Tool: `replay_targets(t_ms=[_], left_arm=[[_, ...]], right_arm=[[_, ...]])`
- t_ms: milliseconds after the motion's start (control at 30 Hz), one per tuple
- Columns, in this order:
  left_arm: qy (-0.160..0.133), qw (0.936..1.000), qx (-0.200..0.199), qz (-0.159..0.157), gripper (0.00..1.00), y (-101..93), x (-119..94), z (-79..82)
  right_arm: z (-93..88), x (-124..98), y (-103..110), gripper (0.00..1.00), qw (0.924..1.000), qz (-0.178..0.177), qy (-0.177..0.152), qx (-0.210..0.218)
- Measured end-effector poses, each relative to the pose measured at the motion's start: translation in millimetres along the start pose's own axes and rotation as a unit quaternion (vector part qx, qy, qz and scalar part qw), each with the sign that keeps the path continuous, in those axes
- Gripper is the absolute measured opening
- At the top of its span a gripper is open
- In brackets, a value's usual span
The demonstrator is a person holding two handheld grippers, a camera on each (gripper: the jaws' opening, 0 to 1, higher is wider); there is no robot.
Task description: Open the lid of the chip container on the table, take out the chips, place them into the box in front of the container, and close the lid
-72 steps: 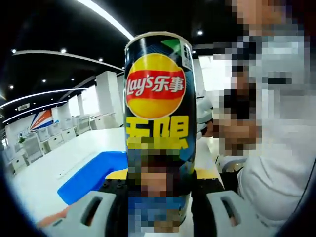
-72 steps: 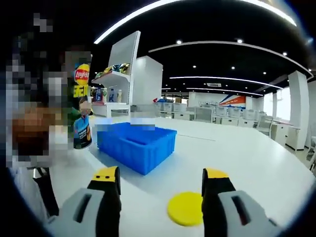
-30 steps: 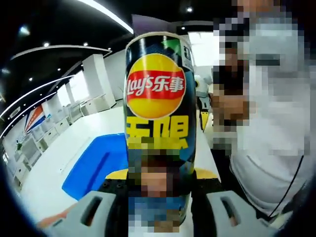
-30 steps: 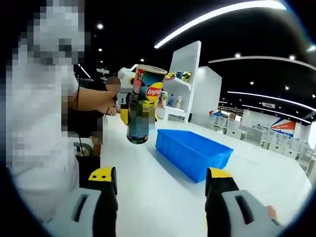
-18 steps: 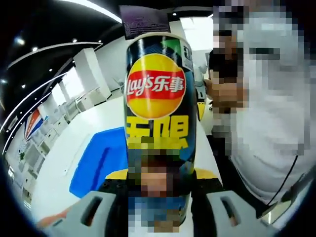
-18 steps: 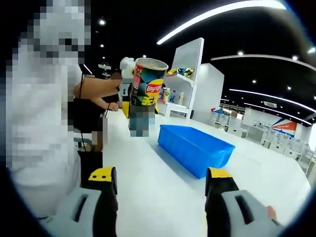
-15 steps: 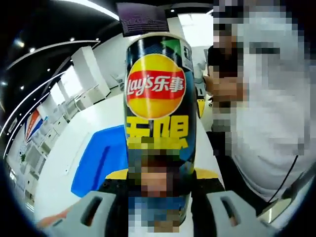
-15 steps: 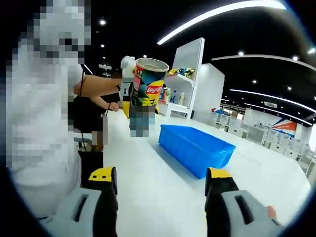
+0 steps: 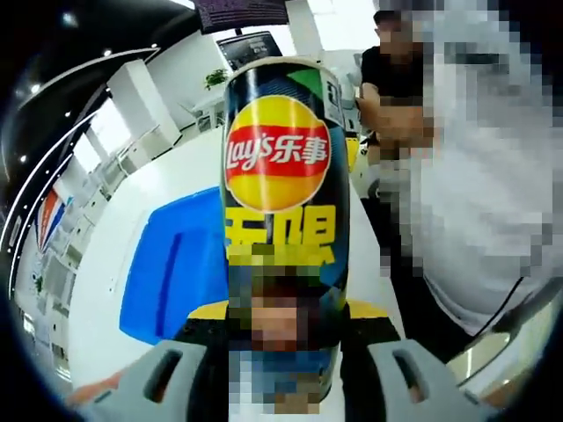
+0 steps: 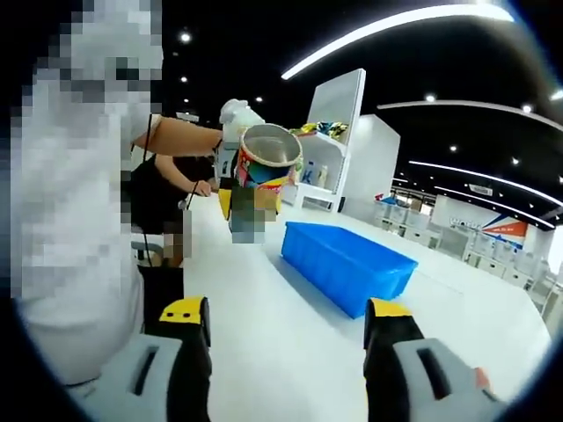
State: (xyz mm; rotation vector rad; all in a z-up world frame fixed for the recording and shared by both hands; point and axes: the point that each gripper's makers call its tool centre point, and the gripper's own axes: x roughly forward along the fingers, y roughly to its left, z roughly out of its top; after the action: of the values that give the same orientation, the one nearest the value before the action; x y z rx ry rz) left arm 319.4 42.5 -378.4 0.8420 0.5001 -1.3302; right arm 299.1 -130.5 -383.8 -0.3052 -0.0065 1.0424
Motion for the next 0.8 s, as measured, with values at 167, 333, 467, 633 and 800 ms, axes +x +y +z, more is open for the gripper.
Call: replay_targets(t_ms=[167,333,467,633,800], left_arm=[[0.028,0.9995,-0.004,-0.015,0.47,-7.5,7,-8.1],[0.061,0.9981,0.005,-0.011,0.46,-8.4,14,-18.3],[0.099,0.9947,0.005,-0.028,0.46,-16.8,22,-31.4],[0.123,0.9916,0.023,-0.036,0.46,-25.9,29,-32.4],[0.143,0.9884,0.034,-0.037,0.46,-16.9,34,-40.8]], right_arm=[[-2.7,0,3,0.69,1.0,0.004,0.001,0.0],[-4.0,-2,2,0.69,1.0,0.004,-0.001,0.001],[-5.5,-2,2,0.69,1.0,0.003,0.001,0.002],[-6.9,-3,2,0.69,1.0,-0.001,0.002,0.0],[-8.1,-4,1,0.68,1.0,-0.004,0.003,0.0]])
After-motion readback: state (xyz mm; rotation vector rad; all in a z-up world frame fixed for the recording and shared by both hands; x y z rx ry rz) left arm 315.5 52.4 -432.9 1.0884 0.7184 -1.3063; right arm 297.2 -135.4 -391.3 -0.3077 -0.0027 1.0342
